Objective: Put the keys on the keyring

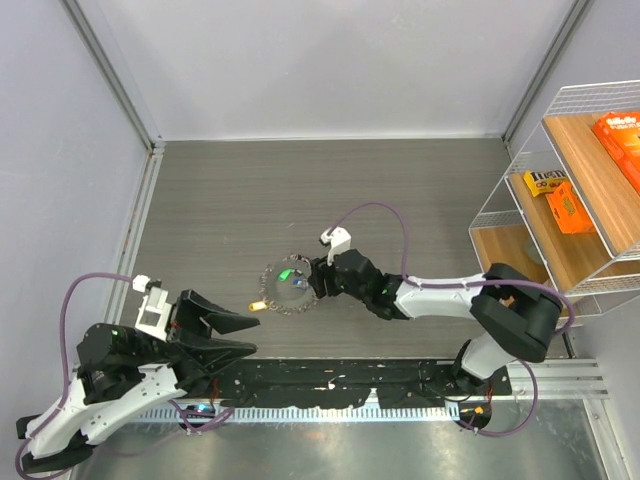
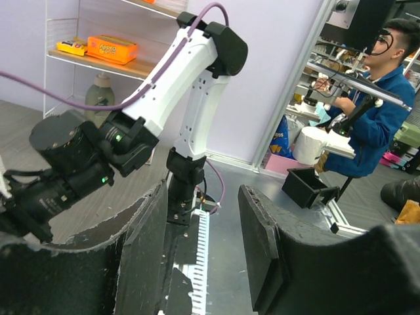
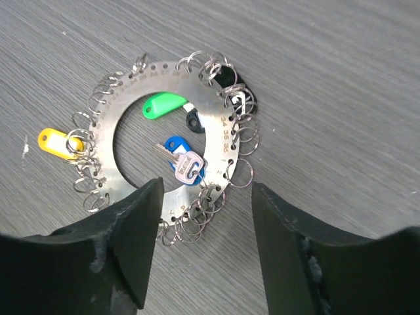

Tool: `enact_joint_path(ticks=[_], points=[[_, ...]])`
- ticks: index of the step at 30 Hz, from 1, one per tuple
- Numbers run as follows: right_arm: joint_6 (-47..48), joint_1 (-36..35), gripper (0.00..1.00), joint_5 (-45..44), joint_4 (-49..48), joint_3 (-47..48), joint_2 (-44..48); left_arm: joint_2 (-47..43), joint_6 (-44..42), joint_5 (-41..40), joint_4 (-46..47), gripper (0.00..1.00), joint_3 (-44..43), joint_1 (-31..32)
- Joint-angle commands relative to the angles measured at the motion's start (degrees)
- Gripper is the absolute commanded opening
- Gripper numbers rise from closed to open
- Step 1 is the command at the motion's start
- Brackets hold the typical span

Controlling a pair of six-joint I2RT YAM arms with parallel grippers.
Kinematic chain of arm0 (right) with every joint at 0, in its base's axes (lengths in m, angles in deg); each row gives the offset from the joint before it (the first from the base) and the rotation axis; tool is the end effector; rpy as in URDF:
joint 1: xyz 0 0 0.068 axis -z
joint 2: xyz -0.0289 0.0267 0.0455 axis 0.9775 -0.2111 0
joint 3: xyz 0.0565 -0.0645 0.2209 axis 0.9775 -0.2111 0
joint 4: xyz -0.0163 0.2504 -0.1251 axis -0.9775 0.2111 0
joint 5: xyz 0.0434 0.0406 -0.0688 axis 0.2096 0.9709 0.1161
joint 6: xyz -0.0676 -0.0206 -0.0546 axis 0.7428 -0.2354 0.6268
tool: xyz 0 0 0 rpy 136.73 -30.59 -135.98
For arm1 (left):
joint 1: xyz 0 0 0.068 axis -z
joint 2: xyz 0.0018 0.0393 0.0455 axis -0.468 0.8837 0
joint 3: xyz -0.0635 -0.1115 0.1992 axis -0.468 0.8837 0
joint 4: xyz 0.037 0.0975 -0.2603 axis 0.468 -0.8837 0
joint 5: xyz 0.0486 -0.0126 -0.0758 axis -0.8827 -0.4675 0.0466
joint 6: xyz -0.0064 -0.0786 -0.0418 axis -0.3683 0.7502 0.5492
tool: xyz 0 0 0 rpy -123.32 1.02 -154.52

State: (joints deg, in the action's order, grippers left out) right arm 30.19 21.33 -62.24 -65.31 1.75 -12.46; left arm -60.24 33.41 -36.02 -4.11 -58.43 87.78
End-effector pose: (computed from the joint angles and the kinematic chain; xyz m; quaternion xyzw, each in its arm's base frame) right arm 0.2146 0.2956 0.0994 -0.2262 0.8273 0.2436 0.4528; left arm 0.0369 -0.1194 0.3674 0.2896 0.4916 -0.6422 0.5118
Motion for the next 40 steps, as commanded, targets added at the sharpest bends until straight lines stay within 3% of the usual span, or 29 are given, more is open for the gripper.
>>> enact_joint_path(ticks=[1,5,6,8,11,13,14,18,28,34,40], points=[[1.8,0.3,0.66,-2.2,2.0,1.0,8.3,0.1,-1.7,-1.5,0.1,0.54,0.1,0.0],[3.0,0.3,0.89,-2.5,7.0,1.1,15.9,1.1,-2.5,-2.1,-0.2,0.59,-0.2,0.0],[3.2,0.3,0.96,-2.6,9.3,1.3,18.4,1.5,-2.7,-2.2,-0.3,0.65,-0.4,0.0],[3.4,0.3,0.95,-3.3,12.5,1.6,23.0,2.2,-3.4,-2.8,-0.9,0.76,-0.6,0.0],[4.6,0.3,0.96,-4.3,18.2,3.6,27.6,3.4,-4.4,-3.3,-0.7,0.83,-0.9,0.0],[5.1,0.2,0.96,-5.8,25.3,6.9,29.7,4.6,-5.5,-4.3,-0.9,0.98,-1.4,0.0],[5.1,0.3,0.96,-6.4,29.6,9.0,30.4,5.2,-6.1,-4.7,-1.3,1.0,-1.9,0.0],[6.7,0.2,0.96,-4.7,38.4,14.2,32.8,7.6,-8.2,-8.7,-3.4,1.0,-3.7,0.0],[4.3,0.2,0.95,-14.4,42.2,17.2,40.9,14.1,-12.6,-22.0,-8.2,1.0,-8.2,0.0],[4.7,0.2,0.96,-16.8,44.6,19.9,41.4,16.9,-14.9,-23.5,-7.6,1.0,-10.5,-0.1],[9.1,0.2,0.95,-12.5,50.0,25.3,38.4,19.6,-15.8,-22.6,-7.1,1.0,-12.4,-0.1]])
